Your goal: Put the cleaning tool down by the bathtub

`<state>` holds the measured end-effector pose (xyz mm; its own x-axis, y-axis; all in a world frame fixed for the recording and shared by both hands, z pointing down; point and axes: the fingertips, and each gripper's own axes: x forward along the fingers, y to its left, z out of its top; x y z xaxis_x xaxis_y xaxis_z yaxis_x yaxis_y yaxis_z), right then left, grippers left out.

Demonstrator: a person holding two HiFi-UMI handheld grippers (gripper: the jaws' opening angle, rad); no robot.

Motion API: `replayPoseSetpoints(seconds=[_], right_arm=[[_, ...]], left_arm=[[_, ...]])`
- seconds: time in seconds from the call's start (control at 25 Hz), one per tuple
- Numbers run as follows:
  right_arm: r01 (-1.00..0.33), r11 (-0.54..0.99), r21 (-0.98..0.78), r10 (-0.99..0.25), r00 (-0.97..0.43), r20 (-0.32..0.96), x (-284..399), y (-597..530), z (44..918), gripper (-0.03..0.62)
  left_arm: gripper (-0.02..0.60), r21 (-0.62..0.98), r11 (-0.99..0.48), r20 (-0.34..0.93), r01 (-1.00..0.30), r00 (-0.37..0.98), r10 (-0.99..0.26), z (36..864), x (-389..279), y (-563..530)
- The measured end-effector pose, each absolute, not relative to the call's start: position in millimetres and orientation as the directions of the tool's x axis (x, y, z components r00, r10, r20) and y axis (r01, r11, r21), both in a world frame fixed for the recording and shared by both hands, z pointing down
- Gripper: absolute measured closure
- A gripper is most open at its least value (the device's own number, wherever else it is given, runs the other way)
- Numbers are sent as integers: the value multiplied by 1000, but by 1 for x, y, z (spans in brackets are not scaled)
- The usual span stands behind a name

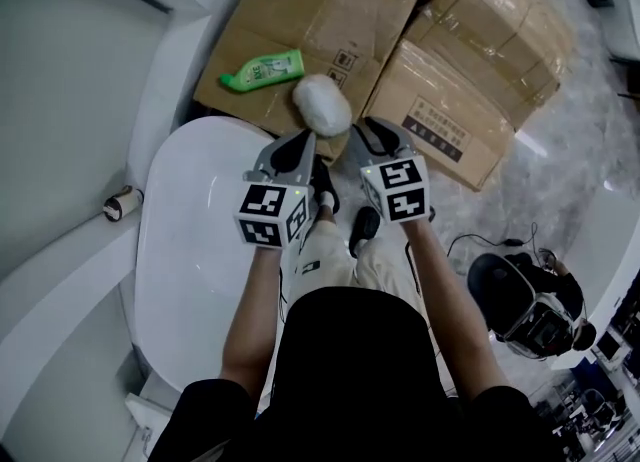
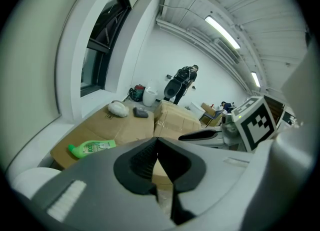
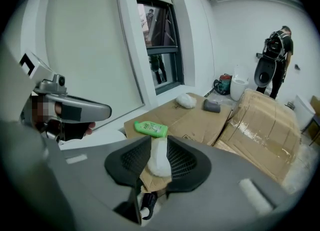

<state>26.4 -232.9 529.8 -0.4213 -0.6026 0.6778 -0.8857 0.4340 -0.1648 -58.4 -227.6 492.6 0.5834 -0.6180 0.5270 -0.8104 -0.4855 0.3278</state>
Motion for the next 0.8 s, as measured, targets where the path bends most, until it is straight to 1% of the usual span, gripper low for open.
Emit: replayPoseSetpoints(seconds=[0.44, 0.8], right_arm=[[-879, 455, -139, -691, -448, 568, 69, -178, 453, 497], [-852, 506, -132, -707, -498, 503, 86, -113, 409, 497]], left_arm=[[583, 281, -552, 452, -785, 615, -646, 423, -5, -175], [583, 261, -562, 430, -785, 615, -661, 391, 23, -106]])
